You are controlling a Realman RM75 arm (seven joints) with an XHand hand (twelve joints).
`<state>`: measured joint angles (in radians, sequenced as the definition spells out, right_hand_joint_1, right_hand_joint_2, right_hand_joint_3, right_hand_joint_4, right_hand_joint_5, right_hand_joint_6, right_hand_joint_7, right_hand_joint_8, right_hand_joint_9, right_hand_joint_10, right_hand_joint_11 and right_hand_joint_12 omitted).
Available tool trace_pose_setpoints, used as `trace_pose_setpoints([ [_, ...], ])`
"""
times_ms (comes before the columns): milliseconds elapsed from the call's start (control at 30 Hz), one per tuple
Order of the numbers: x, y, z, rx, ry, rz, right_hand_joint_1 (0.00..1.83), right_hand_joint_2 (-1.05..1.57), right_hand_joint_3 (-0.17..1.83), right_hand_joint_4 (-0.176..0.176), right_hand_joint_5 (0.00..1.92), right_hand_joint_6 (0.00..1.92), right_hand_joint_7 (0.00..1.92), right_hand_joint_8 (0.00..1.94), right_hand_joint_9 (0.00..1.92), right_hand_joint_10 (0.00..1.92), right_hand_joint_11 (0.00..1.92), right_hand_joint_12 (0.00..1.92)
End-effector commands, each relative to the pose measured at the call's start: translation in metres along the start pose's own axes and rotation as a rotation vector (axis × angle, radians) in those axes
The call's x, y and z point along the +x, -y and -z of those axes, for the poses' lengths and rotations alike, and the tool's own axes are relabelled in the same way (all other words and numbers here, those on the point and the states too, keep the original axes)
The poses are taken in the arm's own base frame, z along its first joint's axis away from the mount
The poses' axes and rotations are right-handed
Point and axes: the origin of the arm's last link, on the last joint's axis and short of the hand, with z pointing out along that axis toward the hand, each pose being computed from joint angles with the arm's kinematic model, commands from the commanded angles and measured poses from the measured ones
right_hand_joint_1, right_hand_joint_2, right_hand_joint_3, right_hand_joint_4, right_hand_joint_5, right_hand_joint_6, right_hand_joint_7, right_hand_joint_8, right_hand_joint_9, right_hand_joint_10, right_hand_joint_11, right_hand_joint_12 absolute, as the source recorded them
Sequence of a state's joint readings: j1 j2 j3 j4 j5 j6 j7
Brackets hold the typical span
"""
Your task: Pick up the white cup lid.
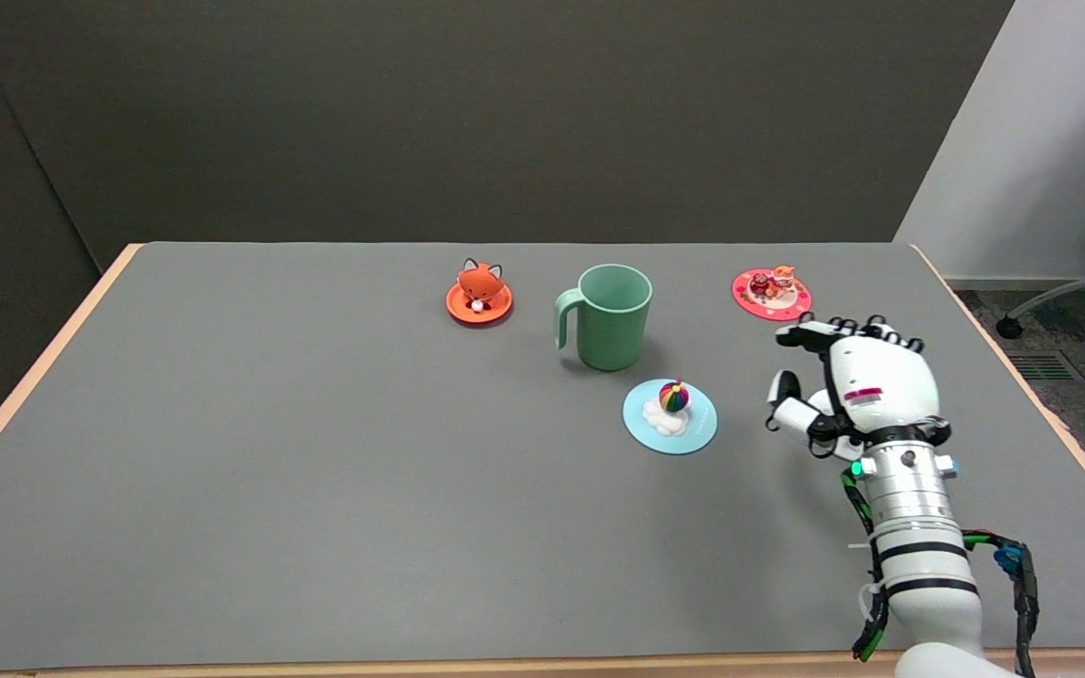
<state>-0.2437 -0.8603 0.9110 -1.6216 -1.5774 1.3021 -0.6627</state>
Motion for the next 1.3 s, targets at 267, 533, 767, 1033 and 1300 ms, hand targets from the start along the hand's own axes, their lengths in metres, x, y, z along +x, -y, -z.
trace_pose_setpoints([
  [267,0.003,-0.045,0.009,-0.196,-0.002,0.030,0.81,0.78,0.93,0.088,0.75,0.18,0.87,0.18,0.83,0.36,0.28,1.08],
  [533,-0.003,-0.055,0.009,-0.219,0.021,0.055,0.79,0.70,1.01,0.038,0.58,0.17,0.66,0.16,0.78,0.25,0.24,1.05],
  [767,-0.010,-0.059,0.004,-0.210,0.050,0.075,0.80,0.69,1.02,0.037,0.55,0.17,0.63,0.16,0.77,0.24,0.25,1.03],
  [1033,-0.017,-0.057,-0.010,-0.158,0.089,0.119,0.83,0.71,1.01,0.041,0.59,0.17,0.66,0.16,0.78,0.24,0.25,1.02],
  [1300,-0.016,-0.055,-0.029,-0.113,0.095,0.196,0.84,0.73,1.01,0.047,0.62,0.18,0.68,0.16,0.79,0.24,0.25,1.02],
])
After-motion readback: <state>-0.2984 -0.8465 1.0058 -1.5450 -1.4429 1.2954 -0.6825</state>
